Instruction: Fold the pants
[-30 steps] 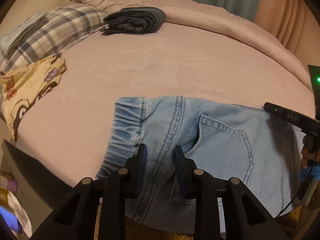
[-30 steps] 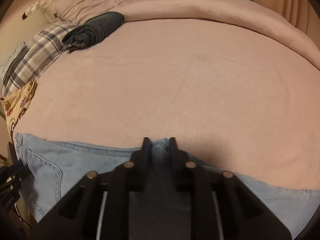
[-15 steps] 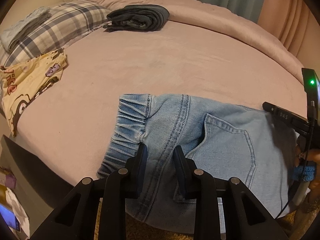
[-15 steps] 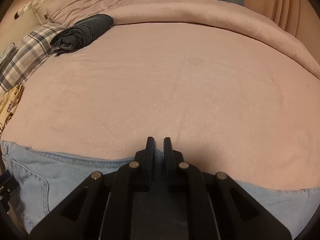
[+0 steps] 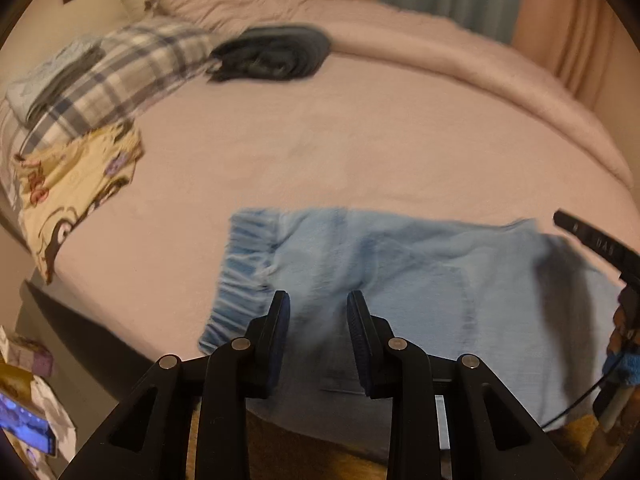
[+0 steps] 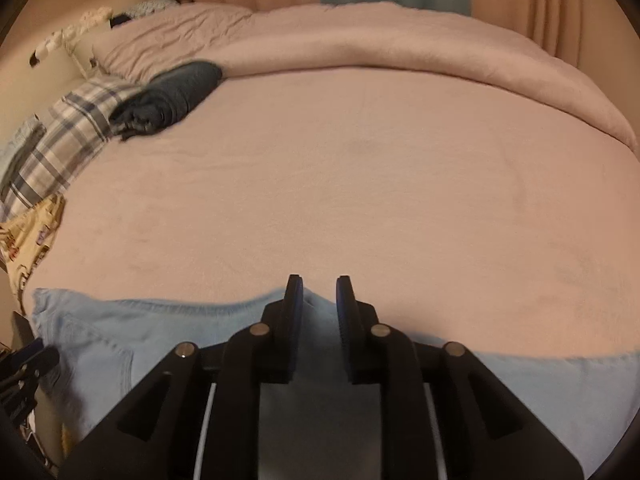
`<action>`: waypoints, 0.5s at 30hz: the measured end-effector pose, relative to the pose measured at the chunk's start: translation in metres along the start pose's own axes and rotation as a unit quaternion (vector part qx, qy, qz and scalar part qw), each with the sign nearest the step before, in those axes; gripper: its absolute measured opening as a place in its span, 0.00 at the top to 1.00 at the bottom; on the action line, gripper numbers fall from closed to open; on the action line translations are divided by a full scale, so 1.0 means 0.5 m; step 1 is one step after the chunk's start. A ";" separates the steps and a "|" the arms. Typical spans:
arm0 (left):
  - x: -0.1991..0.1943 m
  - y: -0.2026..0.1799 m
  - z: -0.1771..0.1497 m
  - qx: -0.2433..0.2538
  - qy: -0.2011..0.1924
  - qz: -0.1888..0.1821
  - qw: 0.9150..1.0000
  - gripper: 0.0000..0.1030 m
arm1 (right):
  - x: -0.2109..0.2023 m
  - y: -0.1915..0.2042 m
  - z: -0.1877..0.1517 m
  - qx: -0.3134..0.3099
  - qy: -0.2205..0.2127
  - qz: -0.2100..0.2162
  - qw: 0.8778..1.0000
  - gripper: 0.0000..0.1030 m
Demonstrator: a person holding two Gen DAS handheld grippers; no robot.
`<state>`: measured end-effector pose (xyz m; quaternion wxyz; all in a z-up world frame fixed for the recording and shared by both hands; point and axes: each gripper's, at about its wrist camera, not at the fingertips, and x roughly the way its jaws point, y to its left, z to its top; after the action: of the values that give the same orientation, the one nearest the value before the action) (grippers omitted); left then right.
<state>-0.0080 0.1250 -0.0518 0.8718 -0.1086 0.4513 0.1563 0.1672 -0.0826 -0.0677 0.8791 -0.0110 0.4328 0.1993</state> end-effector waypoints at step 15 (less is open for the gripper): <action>-0.028 0.024 -0.030 -0.037 0.006 -0.011 0.999 0.52 | -0.265 -0.328 -0.271 0.181 -0.014 -0.081 0.980 0.54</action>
<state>-0.0314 0.1288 -0.0496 0.8659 -0.1469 0.4494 0.1632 0.0515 -0.3046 -0.0760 0.8859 0.1163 0.4468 0.0454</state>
